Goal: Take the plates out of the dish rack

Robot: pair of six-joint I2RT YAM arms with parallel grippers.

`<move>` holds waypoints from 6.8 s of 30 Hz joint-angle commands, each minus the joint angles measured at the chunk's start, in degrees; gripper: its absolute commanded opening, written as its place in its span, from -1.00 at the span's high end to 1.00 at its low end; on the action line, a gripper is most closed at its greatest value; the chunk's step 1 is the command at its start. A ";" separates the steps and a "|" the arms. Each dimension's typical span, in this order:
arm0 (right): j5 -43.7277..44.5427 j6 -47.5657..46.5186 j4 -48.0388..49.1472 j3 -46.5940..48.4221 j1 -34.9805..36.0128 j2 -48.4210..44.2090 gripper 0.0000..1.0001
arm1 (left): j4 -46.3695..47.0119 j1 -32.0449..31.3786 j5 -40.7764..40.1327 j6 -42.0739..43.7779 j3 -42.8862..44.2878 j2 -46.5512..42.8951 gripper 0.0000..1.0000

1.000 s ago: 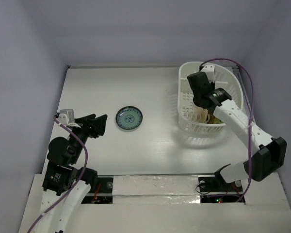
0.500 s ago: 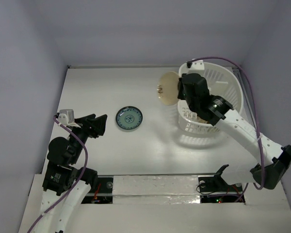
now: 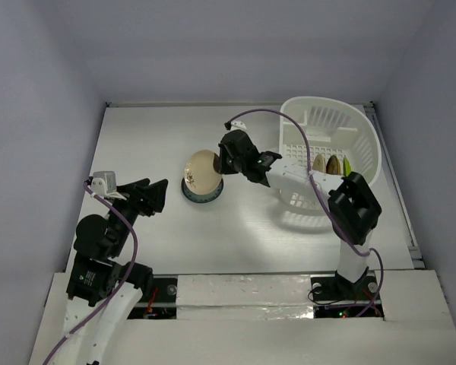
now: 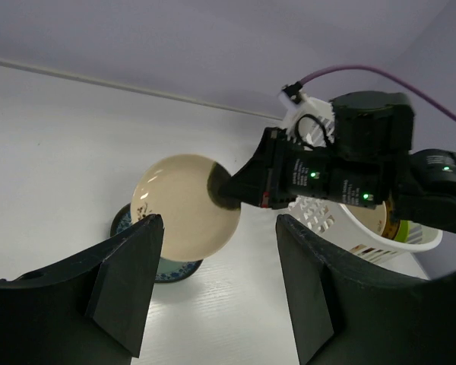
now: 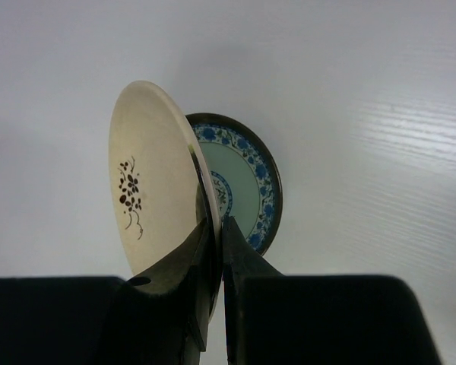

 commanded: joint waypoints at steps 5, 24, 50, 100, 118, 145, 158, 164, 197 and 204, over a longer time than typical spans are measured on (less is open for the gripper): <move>-5.96 8.14 10.61 1.67 1.02 4.92 1.00 | 2.19 0.07 0.67 -0.09 -0.22 0.16 -0.15; -3.59 10.35 11.31 -5.54 1.02 5.37 -0.08 | 2.10 0.07 0.67 -0.18 -0.31 -0.19 -0.15; 41.06 3.05 -28.94 -16.35 -9.94 -32.69 0.83 | 2.27 0.07 1.28 -0.18 -0.40 -0.63 -0.15; 38.51 -19.88 -24.55 -13.10 -18.32 -23.64 1.00 | 2.71 0.07 2.16 -0.09 -0.57 -0.01 -0.15; 41.51 -15.85 -25.36 -1.77 -9.10 -32.43 1.00 | 2.63 0.07 1.81 -0.09 -0.57 -0.10 -0.15; -4.47 7.53 13.76 -1.23 2.69 2.10 0.96 | 1.84 0.07 0.14 -0.44 -0.31 -0.28 0.11; -1.22 10.52 13.69 -5.63 2.69 4.48 0.66 | 1.92 0.07 0.05 -0.53 -0.40 -0.28 0.08; -0.52 11.14 12.63 -5.63 2.69 4.84 0.55 | 1.84 0.07 0.14 -0.53 -0.40 -0.28 0.08; 35.61 -2.48 -25.84 -16.45 -15.40 -35.59 0.90 | 2.36 0.07 1.11 -0.35 -0.57 -1.68 0.06; 33.95 -5.73 -33.51 -15.56 -22.52 -32.61 0.13 | 2.27 -1.07 0.75 -0.44 -0.49 -3.09 0.05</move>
